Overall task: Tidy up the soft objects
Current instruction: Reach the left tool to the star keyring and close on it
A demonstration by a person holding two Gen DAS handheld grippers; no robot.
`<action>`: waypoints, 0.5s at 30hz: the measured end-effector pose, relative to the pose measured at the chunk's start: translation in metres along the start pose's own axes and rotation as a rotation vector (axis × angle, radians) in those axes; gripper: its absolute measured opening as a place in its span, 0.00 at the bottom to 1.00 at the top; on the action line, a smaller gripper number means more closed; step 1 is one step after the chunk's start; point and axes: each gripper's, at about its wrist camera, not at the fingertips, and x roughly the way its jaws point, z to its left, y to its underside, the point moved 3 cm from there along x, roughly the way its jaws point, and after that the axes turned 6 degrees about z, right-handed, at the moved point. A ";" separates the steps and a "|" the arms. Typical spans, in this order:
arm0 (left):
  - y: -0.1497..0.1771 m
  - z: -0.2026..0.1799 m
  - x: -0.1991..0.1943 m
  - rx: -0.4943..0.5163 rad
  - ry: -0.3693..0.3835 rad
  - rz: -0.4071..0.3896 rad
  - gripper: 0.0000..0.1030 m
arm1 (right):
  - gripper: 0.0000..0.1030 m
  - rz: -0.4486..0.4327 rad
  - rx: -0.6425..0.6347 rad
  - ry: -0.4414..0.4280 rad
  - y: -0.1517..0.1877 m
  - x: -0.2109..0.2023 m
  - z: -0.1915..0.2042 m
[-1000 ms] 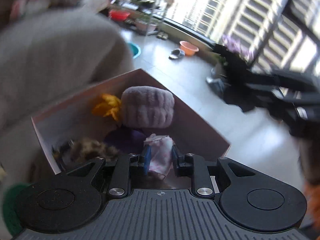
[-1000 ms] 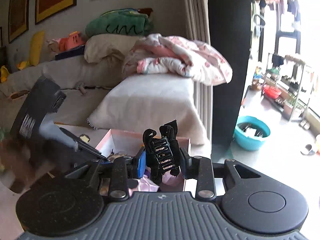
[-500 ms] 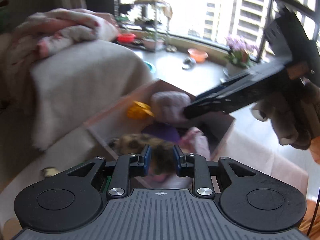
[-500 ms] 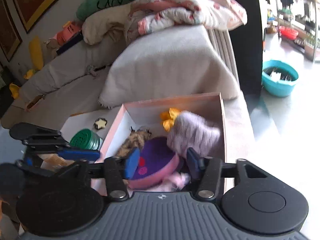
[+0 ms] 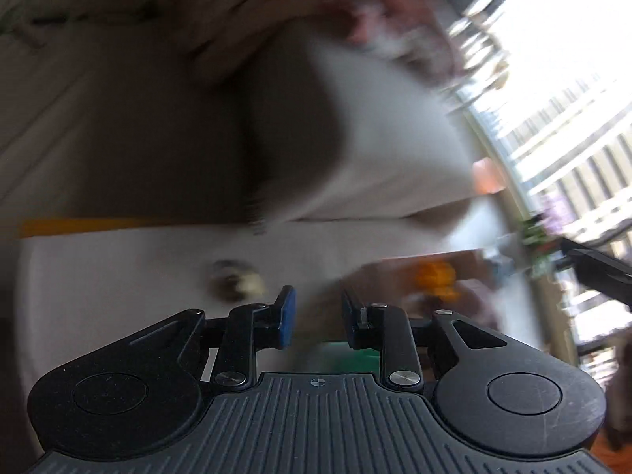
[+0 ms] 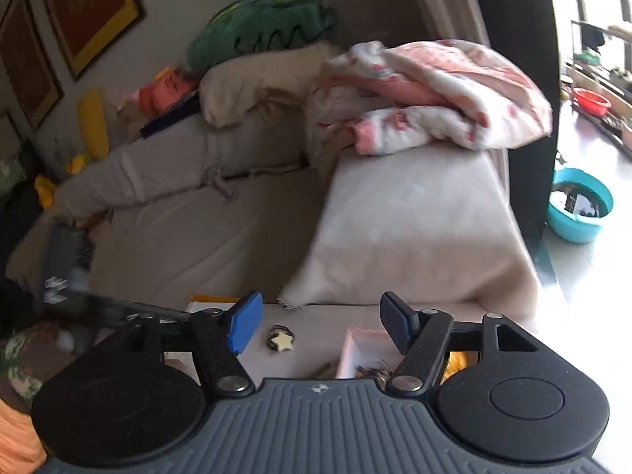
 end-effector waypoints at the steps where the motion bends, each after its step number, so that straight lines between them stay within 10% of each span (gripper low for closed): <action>1: -0.007 0.006 0.013 -0.001 -0.044 0.036 0.27 | 0.65 0.020 -0.025 0.010 -0.006 0.010 0.009; 7: -0.035 0.019 0.081 0.037 -0.158 0.221 0.27 | 0.65 0.124 -0.020 -0.043 -0.003 0.048 0.018; 15: -0.056 0.007 0.118 0.091 -0.235 0.277 0.27 | 0.65 0.109 -0.026 -0.021 0.015 0.060 -0.018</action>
